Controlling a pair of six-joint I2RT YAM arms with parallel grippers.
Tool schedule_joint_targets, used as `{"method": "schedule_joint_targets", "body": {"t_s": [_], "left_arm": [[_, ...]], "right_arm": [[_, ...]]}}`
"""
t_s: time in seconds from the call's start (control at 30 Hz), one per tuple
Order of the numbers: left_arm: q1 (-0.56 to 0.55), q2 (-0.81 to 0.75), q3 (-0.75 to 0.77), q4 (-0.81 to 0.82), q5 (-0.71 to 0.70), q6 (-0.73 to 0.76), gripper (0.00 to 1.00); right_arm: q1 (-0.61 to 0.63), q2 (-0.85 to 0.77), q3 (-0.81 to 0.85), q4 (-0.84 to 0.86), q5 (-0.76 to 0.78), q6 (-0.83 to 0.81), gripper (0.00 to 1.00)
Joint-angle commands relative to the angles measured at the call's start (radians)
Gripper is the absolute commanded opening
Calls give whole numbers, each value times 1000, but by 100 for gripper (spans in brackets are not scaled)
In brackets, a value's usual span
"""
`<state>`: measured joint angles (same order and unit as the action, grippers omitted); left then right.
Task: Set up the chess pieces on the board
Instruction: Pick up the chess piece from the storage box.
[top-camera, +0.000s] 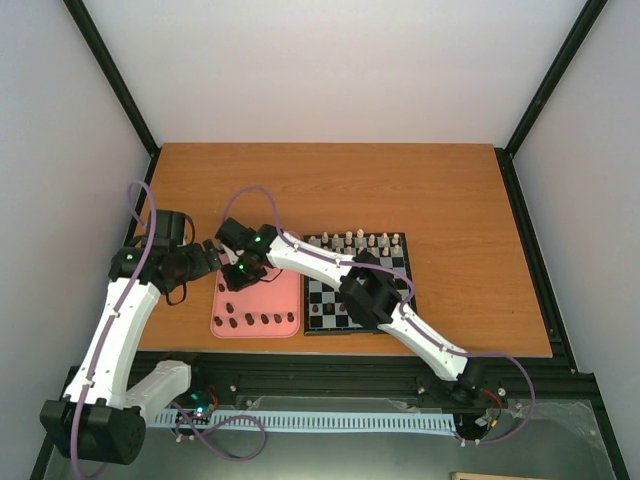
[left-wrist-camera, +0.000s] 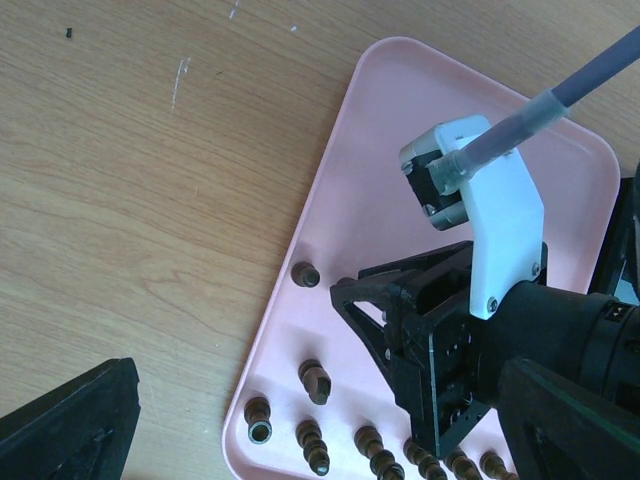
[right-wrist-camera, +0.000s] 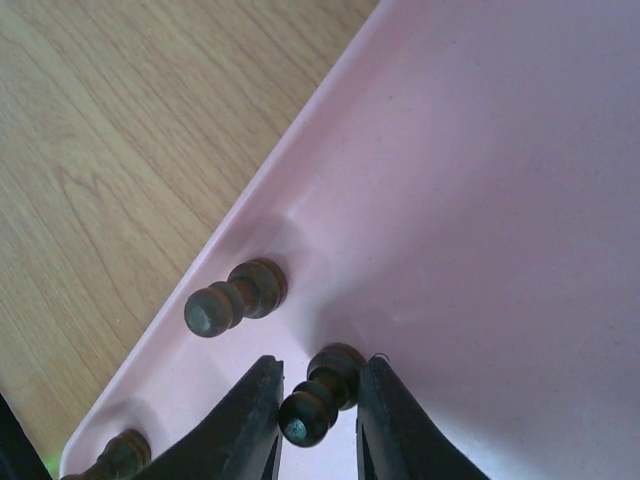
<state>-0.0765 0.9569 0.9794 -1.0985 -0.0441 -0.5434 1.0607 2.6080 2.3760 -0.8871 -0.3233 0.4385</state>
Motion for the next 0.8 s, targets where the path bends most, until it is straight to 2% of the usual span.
{"method": "schedule_joint_targets", "body": {"t_s": [0.0, 0.2, 0.37, 0.57, 0.77], "left_arm": [[7, 7, 35, 7, 1, 8, 100], [7, 8, 35, 8, 1, 10, 100], [8, 5, 32, 8, 2, 8, 100], [8, -2, 27, 9, -1, 10, 100], [8, -6, 31, 12, -3, 10, 100]], "right_arm": [[-5, 20, 28, -11, 23, 3, 20], [-8, 19, 28, -14, 34, -1, 11], [-8, -4, 8, -21, 49, -20, 9], [-11, -112, -72, -8, 120, -46, 8], [-23, -243, -225, 2, 168, -55, 8]]}}
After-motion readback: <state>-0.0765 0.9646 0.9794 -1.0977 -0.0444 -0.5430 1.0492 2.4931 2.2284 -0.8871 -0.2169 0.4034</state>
